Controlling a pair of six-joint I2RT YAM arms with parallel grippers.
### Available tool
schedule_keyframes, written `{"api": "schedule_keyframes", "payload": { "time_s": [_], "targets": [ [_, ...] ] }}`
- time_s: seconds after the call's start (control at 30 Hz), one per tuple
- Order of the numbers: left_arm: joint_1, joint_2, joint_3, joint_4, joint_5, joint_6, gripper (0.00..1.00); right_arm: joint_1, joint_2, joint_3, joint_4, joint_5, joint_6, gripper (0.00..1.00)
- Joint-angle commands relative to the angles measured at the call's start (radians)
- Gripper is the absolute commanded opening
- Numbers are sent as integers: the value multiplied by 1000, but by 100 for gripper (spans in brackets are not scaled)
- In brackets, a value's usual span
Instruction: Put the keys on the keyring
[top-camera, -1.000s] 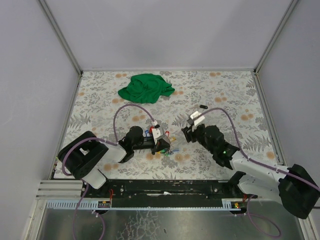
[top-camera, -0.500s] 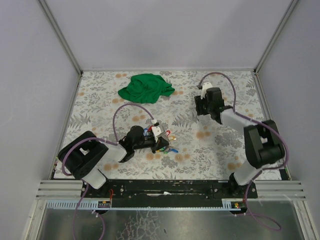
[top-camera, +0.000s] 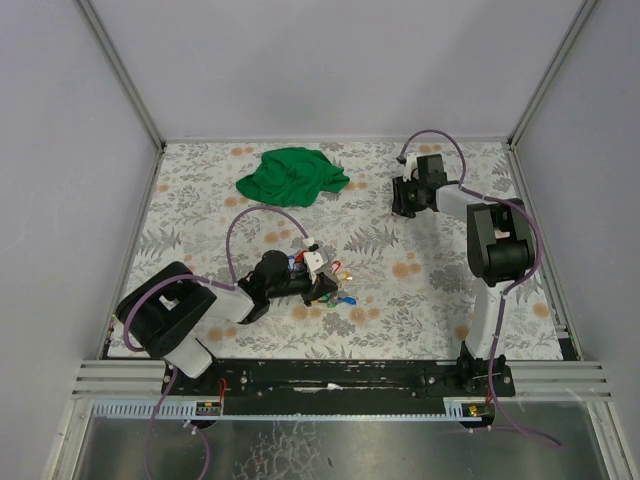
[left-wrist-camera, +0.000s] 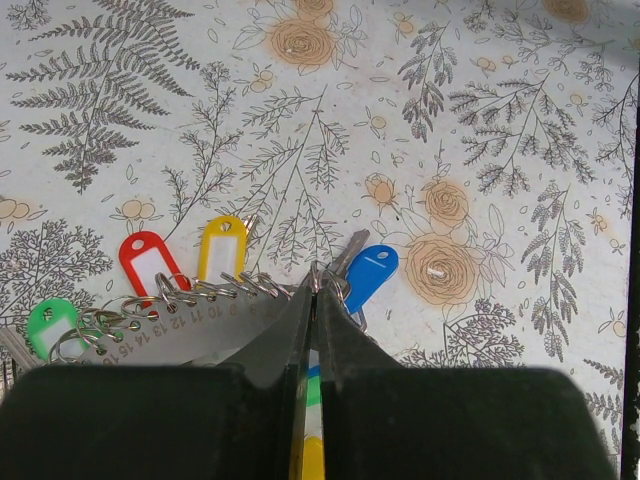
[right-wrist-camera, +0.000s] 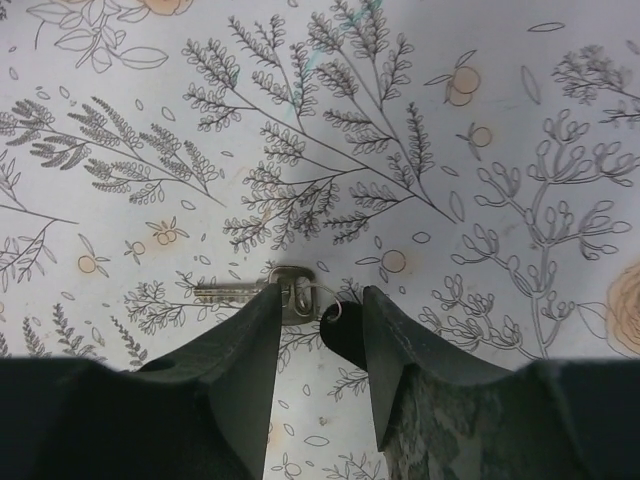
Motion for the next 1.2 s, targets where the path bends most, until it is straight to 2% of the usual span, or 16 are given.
{"api": "schedule_keyframes", "payload": {
  "time_s": [0.0, 0.1, 0.27, 0.43, 0.67, 0.8, 0.9, 1.03, 1.17],
  "targets": [
    [-4, -8, 26, 18, -7, -5, 0, -2, 23, 90, -88, -92, -28, 45],
    [-4, -9, 25, 15, -6, -5, 0, -3, 63, 140, -154, -113, -36, 43],
    [-4, -18, 21, 16, 1, -5, 0, -1, 74, 139, -282, -156, -36, 35],
    [-4, -19, 19, 23, 15, -8, 0, 11, -27, -35, -293, -214, 27, 23],
    [-4, -30, 12, 26, 20, -5, 0, 171, -242, -335, -223, -155, 115, 22],
    [-4, -36, 10, 23, 17, -5, 0, 262, -345, -426, -185, -100, 174, 24],
    [-4, -42, 7, 28, 16, -6, 0, 275, -424, -450, -180, -40, 163, 28],
    [-4, -44, 4, 28, 15, -7, 0, 276, -456, -403, -207, 75, 72, 37],
    [-4, -46, 2, 27, 9, -7, 0, 270, -399, -300, -222, 189, -17, 41]
  ]
}}
